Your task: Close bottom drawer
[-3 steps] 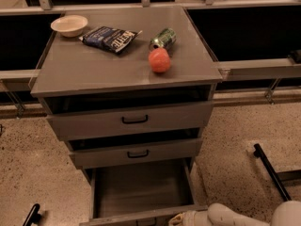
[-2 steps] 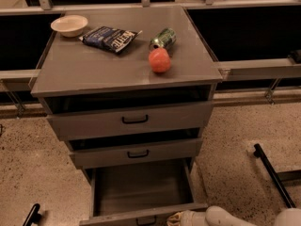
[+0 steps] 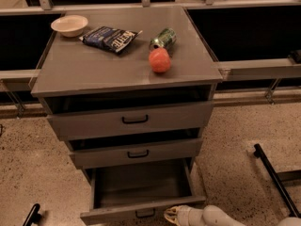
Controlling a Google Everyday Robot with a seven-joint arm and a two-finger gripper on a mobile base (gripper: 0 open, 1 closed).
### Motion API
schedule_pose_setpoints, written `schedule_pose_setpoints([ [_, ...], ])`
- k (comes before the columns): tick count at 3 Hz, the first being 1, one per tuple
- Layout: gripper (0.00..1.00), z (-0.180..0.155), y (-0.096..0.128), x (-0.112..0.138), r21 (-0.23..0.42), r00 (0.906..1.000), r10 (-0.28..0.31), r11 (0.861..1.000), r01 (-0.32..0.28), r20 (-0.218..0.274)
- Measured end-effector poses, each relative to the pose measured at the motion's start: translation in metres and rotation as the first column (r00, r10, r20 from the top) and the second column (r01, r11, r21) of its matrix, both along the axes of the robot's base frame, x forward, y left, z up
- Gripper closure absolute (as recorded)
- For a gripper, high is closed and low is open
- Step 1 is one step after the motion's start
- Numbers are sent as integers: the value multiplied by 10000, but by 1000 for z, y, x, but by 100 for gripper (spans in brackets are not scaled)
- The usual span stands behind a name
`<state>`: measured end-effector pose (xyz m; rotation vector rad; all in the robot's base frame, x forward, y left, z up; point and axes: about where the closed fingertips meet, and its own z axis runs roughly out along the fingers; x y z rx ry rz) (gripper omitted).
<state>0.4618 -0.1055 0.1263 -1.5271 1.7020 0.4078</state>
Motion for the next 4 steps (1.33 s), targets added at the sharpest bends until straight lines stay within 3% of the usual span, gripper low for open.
schedule_pose_setpoints([
  [2,100,8,-3,50,779,9949,-902,9932,864,457],
  [3,86,6,-4,70,1149,9927,-1156,9872,1110,343],
  [4,62,6,-10,75,1111,9916,-1228,9868,1177,400],
])
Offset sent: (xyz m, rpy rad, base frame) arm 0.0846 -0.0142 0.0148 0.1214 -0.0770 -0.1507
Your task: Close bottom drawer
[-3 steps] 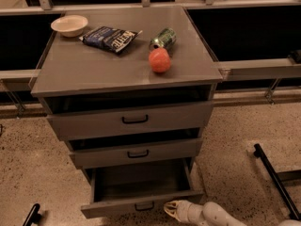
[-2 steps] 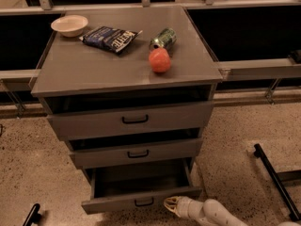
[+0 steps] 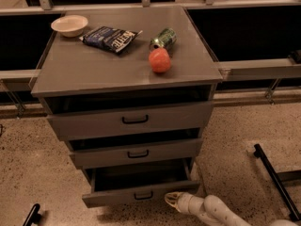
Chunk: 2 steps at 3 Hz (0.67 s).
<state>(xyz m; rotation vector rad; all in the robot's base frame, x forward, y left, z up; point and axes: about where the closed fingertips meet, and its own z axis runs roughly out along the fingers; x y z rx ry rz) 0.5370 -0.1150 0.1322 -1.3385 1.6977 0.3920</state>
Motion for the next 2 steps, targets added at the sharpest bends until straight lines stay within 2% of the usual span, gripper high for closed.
schedule_pose_setpoints([
  [2,16,0,0,0,1,10000,1,10000,-1,-1],
])
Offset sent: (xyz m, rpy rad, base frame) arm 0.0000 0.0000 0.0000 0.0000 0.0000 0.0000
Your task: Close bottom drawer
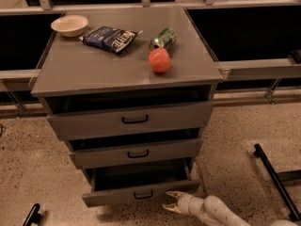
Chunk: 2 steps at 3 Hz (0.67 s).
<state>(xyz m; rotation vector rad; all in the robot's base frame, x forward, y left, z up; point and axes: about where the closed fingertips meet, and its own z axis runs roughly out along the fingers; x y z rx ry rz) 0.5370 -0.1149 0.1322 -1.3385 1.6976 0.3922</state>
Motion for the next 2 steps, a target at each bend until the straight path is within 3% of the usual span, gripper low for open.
schedule_pose_setpoints([
  [1,0,0,0,0,1,10000,1,10000,-1,-1],
  [2,0,0,0,0,1,10000,1,10000,-1,-1],
])
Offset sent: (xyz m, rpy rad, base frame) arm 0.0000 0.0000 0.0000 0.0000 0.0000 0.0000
